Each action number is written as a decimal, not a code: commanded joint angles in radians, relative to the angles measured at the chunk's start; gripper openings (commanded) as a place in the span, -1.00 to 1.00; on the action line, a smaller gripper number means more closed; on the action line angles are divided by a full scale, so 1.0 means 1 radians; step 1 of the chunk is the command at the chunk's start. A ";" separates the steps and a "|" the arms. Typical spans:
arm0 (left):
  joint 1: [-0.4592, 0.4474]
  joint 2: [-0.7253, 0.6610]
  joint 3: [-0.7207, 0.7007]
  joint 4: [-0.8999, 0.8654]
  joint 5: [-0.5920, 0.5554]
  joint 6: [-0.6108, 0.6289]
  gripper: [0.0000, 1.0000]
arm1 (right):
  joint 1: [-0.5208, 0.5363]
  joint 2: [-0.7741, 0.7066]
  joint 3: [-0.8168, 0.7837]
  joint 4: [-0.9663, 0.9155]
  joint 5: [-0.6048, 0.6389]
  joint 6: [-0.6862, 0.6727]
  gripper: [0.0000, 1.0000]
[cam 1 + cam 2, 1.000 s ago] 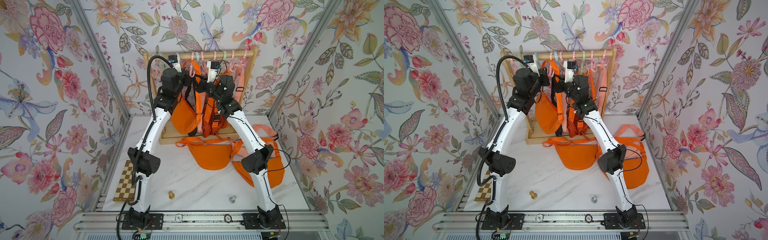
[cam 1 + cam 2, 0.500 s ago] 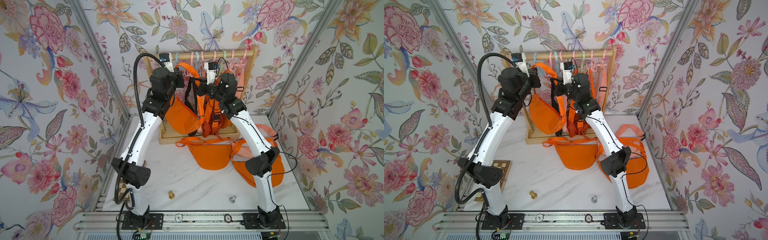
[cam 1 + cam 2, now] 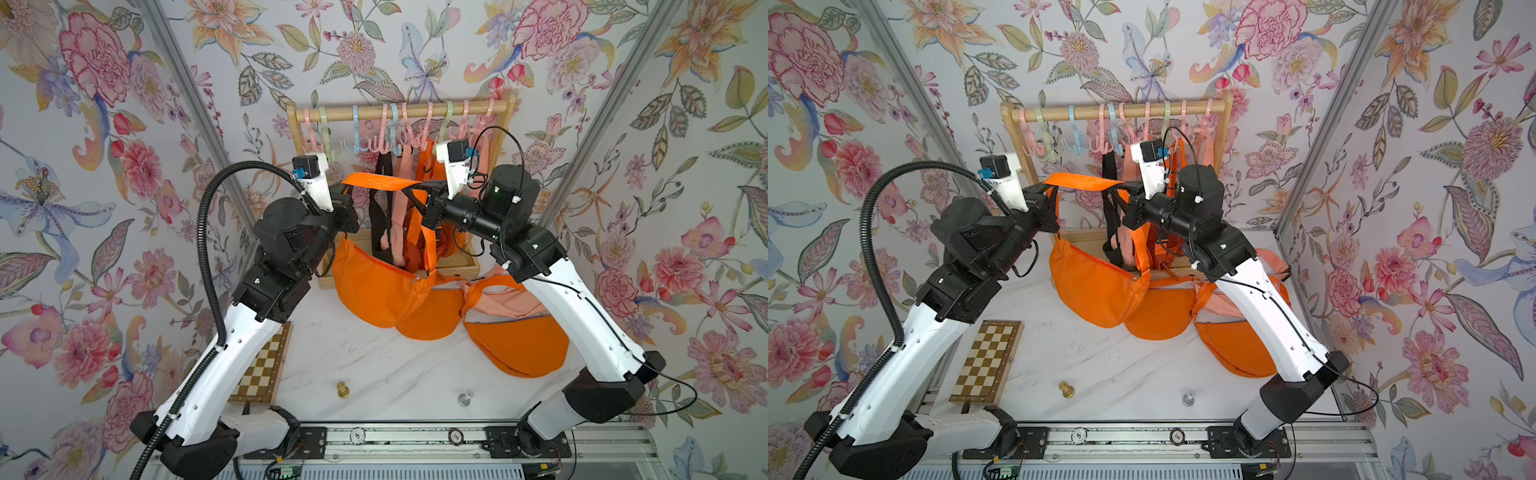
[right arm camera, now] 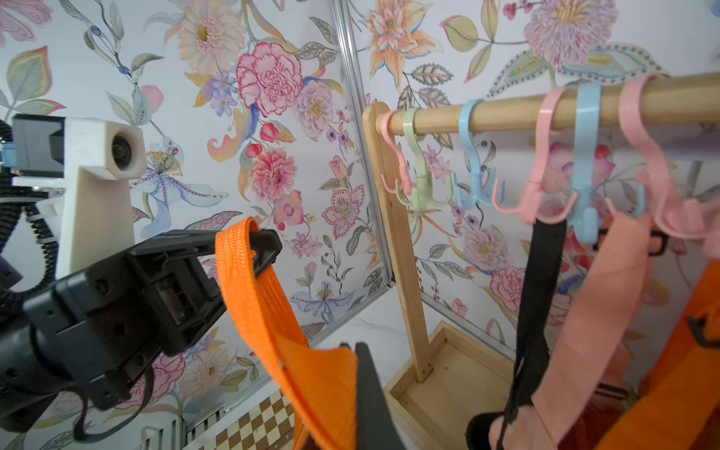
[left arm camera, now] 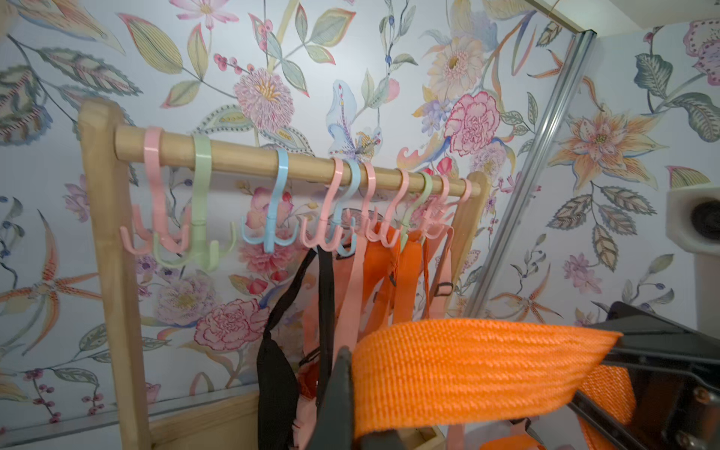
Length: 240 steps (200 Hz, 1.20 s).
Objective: Take the bag off the hook
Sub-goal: Place the bag inside the bag.
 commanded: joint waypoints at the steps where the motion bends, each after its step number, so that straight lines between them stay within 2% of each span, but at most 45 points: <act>1: -0.052 -0.043 -0.098 0.058 -0.087 -0.070 -1.00 | -0.041 -0.125 -0.117 -0.088 0.151 -0.011 -1.00; 44: -0.199 -0.083 -0.241 0.057 -0.104 -0.129 -1.00 | -0.140 -0.331 -0.353 -0.204 0.178 0.056 -1.00; 85: -0.328 -0.096 -0.343 0.037 -0.139 -0.191 -1.00 | -0.154 -0.452 -0.455 -0.295 0.191 0.096 -1.00; 108: -0.370 -0.102 -0.372 0.041 -0.168 -0.200 -1.00 | -0.157 -0.485 -0.474 -0.324 0.210 0.096 -1.00; 134: -0.372 -0.106 -0.426 0.060 -0.232 -0.185 -1.00 | -0.196 -0.478 -0.528 -0.332 0.217 0.074 -1.00; 159: -0.360 -0.072 -0.465 0.076 -0.294 -0.150 -1.00 | -0.268 -0.406 -0.589 -0.316 0.181 0.044 -1.00; 187: -0.331 -0.015 -0.471 0.104 -0.288 -0.137 -1.00 | -0.339 -0.305 -0.638 -0.230 0.083 0.049 -1.00; 240: -0.239 0.088 -0.469 0.154 -0.219 -0.138 -1.00 | -0.386 -0.097 -0.612 -0.092 0.015 0.039 -1.00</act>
